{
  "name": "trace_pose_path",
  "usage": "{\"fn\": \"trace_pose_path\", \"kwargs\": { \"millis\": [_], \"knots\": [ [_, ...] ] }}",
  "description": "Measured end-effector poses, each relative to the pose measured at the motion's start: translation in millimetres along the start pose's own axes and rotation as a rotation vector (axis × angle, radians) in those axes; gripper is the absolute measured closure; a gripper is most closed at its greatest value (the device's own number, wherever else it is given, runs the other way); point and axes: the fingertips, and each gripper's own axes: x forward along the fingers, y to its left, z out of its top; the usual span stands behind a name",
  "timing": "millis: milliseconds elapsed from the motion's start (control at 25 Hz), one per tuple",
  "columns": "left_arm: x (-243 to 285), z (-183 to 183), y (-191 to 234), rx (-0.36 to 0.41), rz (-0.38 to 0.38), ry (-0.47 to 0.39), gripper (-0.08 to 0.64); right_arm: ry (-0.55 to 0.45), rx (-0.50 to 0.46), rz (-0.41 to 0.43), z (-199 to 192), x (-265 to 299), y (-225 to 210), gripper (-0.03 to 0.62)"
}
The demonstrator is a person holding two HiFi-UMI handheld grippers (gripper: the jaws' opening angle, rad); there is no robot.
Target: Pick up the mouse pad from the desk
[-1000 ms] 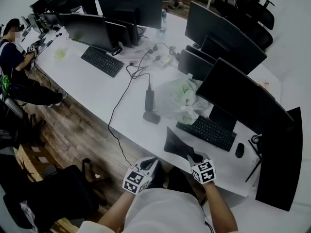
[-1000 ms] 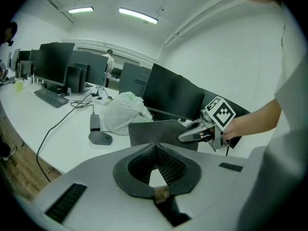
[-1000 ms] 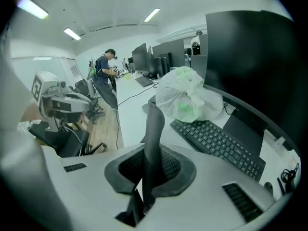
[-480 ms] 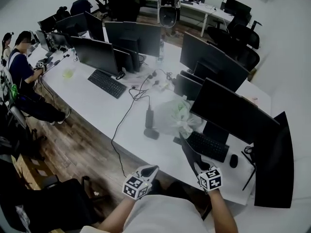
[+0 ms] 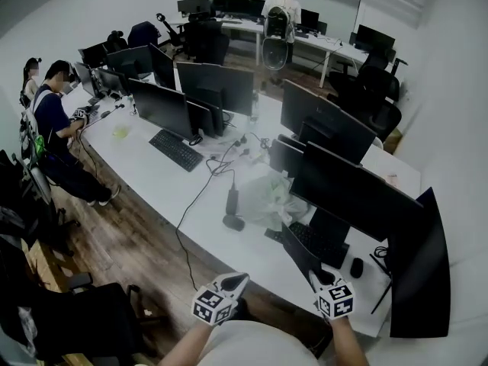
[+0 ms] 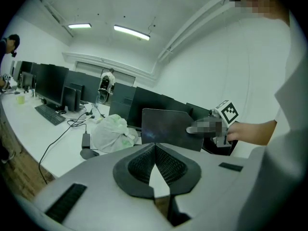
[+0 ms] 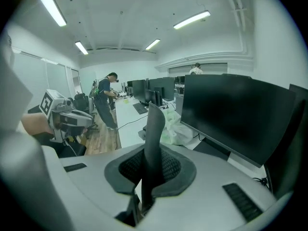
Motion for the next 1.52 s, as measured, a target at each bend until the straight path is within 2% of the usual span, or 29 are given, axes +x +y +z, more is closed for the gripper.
{"fn": "trace_pose_path", "kwargs": {
  "millis": [560, 800, 1160, 1320, 1520],
  "knots": [
    [-35, -29, -99, 0.027, 0.063, -0.025, 0.543, -0.106, -0.016, 0.016, -29, -127, 5, 0.551],
    [-52, -20, -123, 0.038, 0.077, -0.077, 0.543, -0.144, 0.006, 0.020, -40, -163, 9, 0.551],
    [-94, -2, -143, 0.074, 0.083, -0.137, 0.543, -0.188, 0.004, 0.035, -32, -188, 41, 0.551],
    [-113, -2, -140, 0.105, 0.082, -0.139, 0.543, -0.212, 0.009, 0.042, -22, -190, 59, 0.551],
    [-136, -2, -129, 0.100, 0.066, -0.139, 0.543, -0.242, 0.027, 0.031, -13, -193, 83, 0.551]
  ]
}}
